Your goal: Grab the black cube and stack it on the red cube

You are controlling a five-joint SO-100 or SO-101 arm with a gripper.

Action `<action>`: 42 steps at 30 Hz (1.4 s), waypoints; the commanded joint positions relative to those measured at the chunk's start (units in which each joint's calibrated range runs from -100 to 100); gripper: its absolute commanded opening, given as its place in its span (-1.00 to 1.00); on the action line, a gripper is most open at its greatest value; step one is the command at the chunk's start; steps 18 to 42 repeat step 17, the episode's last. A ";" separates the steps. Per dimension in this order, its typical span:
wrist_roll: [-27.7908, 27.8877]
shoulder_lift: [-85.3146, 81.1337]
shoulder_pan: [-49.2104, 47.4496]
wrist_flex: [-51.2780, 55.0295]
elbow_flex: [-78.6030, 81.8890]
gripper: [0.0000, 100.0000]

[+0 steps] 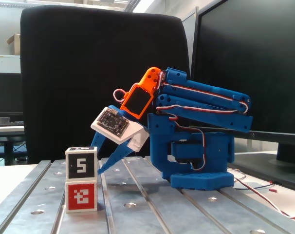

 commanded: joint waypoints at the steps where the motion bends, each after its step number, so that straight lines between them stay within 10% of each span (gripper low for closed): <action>1: -0.19 0.32 -0.04 0.75 0.18 -0.90; 42: -0.14 0.24 0.18 0.75 0.09 -0.90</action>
